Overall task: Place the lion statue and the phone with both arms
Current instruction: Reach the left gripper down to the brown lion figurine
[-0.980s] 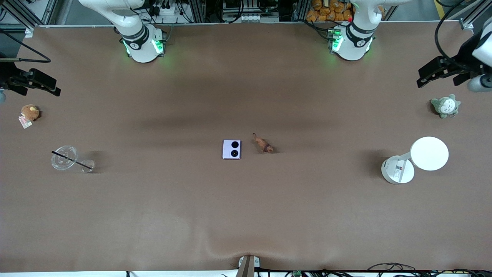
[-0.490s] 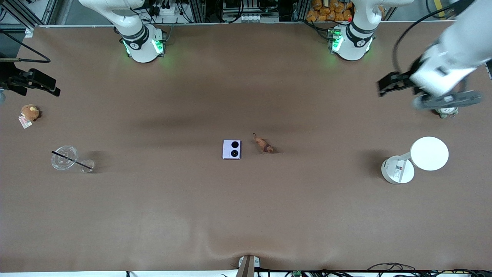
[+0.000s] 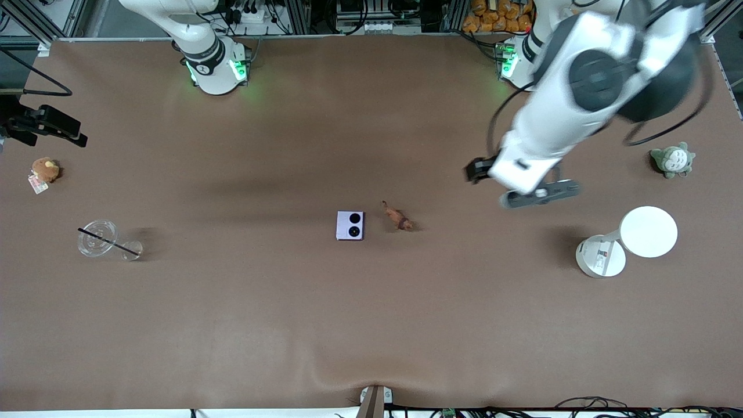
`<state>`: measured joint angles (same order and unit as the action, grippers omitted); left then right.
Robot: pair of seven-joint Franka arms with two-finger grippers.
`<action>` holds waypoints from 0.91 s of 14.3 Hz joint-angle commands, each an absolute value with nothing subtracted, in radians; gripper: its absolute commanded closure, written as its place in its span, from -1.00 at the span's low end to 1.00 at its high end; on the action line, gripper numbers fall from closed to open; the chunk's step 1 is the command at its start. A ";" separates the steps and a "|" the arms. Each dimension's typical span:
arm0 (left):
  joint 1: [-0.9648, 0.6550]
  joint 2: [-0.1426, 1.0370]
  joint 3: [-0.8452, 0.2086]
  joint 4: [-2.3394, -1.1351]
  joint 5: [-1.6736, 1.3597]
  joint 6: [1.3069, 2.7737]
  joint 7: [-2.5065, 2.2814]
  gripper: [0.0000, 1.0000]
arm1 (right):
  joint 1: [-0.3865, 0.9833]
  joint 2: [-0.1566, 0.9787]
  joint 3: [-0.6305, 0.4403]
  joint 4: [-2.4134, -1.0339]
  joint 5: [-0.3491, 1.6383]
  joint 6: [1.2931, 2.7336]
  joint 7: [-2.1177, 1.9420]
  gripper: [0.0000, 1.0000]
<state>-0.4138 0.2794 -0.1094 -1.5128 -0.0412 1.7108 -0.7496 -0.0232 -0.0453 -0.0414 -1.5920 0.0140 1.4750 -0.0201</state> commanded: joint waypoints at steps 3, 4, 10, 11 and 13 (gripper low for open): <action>-0.534 0.432 -0.100 -1.486 -0.040 1.871 -1.010 -1.00 | -0.038 -0.048 -0.026 -1.592 0.014 1.476 -0.034 -1.00; -0.544 0.461 -0.100 -1.486 -0.038 1.914 -1.059 -1.00 | -0.035 -0.048 -0.022 -1.592 0.014 1.476 -0.023 -1.00; -0.594 0.618 -0.100 -1.485 0.032 2.074 -1.271 -1.00 | -0.034 -0.048 -0.021 -1.592 0.014 1.476 -0.020 -1.00; -0.600 0.638 -0.100 -1.485 0.037 2.077 -1.290 -1.00 | -0.035 -0.048 -0.021 -1.594 0.014 1.476 -0.020 -1.00; -0.600 0.676 -0.100 -1.486 0.037 2.135 -1.336 -1.00 | -0.038 -0.046 -0.023 -1.594 0.014 1.476 -0.020 -1.00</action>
<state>-0.5877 0.6386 -0.1079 -1.5110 0.0150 2.0953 -1.2769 -0.0230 -0.0446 -0.0306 -1.5924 0.0147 1.4756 -0.0214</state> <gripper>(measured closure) 0.000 0.000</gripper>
